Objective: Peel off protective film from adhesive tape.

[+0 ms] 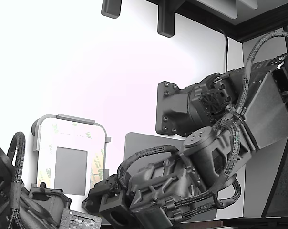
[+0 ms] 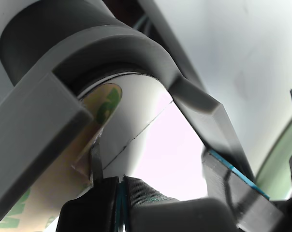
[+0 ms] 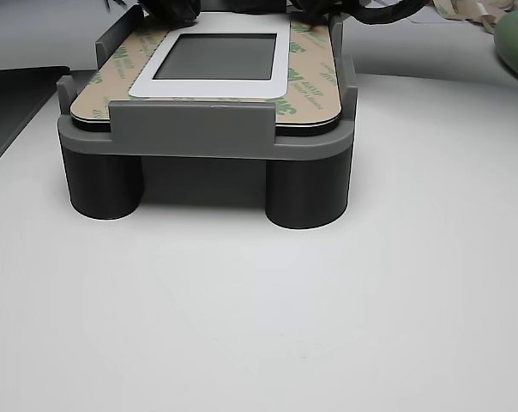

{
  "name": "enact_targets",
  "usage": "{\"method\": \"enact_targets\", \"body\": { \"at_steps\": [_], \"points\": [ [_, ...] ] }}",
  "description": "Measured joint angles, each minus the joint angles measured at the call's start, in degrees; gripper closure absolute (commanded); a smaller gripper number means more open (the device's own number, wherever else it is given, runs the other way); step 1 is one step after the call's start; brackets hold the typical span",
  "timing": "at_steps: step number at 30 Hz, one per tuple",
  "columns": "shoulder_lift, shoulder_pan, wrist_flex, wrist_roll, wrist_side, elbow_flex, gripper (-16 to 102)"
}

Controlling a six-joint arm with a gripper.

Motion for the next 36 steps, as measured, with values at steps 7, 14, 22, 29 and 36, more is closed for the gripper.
{"method": "enact_targets", "body": {
  "at_steps": [7,14,22,29,36],
  "points": [
    [0.9,-0.6,-1.3,-0.4,-0.4,1.7,96],
    [1.1,-1.2,-2.2,-0.9,-0.8,2.3,96],
    [1.7,-1.8,-3.3,-1.1,-1.1,3.6,96],
    [1.8,-2.2,-4.0,-1.3,-1.4,4.0,96],
    [2.5,-3.3,-1.0,-1.9,-1.6,3.1,96]
  ]
}}
